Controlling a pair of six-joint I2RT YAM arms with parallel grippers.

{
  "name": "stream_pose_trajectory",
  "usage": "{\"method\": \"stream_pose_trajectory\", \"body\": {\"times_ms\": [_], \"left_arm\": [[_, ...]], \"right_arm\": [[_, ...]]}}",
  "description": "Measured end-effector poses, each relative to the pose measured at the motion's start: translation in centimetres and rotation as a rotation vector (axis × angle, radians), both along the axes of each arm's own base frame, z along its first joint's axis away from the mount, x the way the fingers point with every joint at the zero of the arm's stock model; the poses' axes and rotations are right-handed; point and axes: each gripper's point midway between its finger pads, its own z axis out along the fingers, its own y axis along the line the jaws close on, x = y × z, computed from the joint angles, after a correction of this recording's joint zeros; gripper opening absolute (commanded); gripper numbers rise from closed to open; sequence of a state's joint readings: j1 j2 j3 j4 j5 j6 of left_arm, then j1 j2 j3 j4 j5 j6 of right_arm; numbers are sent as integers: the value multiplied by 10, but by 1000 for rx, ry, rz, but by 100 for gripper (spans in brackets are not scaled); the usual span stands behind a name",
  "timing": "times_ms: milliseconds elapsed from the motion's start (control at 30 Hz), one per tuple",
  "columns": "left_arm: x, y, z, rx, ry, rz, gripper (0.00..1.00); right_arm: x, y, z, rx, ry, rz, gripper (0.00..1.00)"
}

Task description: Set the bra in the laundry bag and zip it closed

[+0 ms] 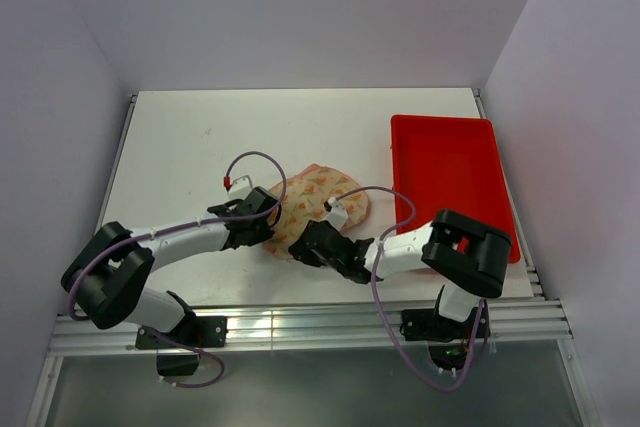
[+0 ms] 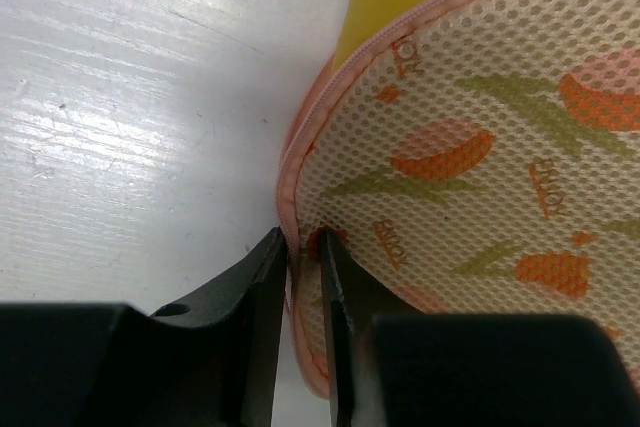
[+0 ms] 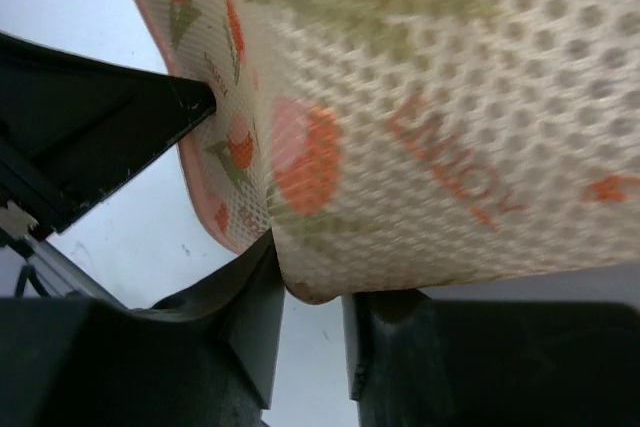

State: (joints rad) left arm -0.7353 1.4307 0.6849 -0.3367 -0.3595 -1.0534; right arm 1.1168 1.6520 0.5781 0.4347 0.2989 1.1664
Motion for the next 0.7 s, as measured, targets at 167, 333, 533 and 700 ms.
{"method": "stream_pose_trajectory", "body": {"times_ms": [167, 333, 533, 700], "left_arm": [[-1, 1, 3, 2, -1, -12, 32], [-5, 3, 15, -20, -25, -25, 49], [-4, 1, 66, -137, -172, -43, 55], [-14, 0, 95, -216, -263, -64, 50]], "right_arm": [[2, 3, 2, -43, 37, -13, 9], [11, 15, 8, -78, 101, -20, 0], [20, 29, 12, -95, 201, 7, 0], [23, 32, 9, -108, 282, 27, 0]]}}
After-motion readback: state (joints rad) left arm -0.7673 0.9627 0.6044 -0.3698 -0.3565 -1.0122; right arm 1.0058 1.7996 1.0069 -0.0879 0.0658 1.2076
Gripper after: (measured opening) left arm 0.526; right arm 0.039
